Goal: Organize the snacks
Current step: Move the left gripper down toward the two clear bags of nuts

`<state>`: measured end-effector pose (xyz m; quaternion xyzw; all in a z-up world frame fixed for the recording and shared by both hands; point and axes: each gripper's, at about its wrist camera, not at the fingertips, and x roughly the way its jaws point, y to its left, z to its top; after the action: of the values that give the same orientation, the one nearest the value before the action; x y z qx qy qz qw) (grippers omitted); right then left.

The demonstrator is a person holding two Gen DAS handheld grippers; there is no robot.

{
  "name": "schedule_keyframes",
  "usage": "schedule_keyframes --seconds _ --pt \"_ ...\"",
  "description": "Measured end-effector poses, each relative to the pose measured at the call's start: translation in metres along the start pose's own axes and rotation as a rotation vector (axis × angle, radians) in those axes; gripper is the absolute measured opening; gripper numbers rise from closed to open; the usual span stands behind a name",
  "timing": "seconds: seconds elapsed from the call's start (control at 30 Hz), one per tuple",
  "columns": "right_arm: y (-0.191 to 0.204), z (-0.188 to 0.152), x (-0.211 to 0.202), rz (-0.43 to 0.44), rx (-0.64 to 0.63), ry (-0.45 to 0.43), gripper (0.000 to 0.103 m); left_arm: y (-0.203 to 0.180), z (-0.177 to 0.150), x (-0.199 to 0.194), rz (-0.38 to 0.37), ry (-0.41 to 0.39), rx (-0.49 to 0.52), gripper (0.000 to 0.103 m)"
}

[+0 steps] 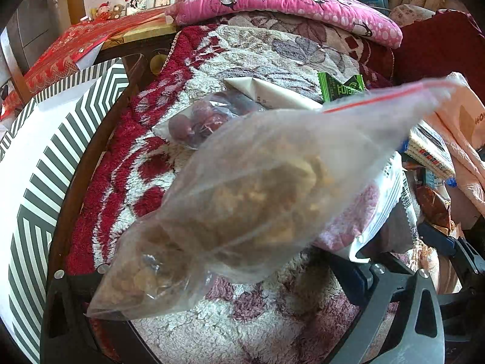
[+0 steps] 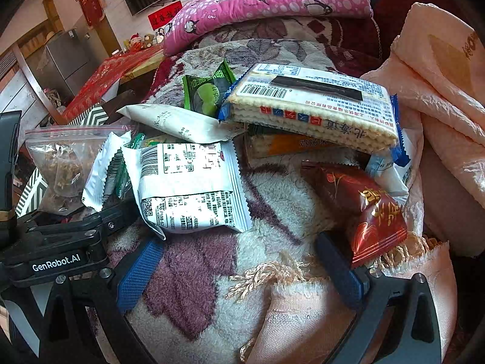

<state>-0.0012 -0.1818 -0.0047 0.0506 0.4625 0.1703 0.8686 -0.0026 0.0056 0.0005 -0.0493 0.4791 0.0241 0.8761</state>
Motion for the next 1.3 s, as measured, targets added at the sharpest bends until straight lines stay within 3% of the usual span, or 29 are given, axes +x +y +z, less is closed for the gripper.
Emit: schedule_keyframes --seconds 0.53,0.7,0.83,1.0,1.3 --pt "-0.002 0.005 -0.003 -0.006 -0.015 0.035 0.102 0.001 -0.001 -0.003 0.0 0.007 0.004 0.103" --pt "0.002 0.009 -0.008 -0.036 -0.033 0.115 0.102 0.001 0.002 -0.007 0.003 0.04 0.023 0.103" --pt "-0.002 0.013 -0.026 -0.006 0.009 0.136 0.102 0.011 0.004 -0.029 -0.026 0.051 0.023 0.103" --pt "0.004 0.019 -0.05 0.004 -0.03 0.128 0.102 0.028 0.009 -0.055 -0.065 0.039 0.016 0.103" --pt "0.023 0.04 -0.063 0.039 -0.076 0.086 0.102 0.039 0.014 -0.068 -0.174 0.083 0.028 0.103"
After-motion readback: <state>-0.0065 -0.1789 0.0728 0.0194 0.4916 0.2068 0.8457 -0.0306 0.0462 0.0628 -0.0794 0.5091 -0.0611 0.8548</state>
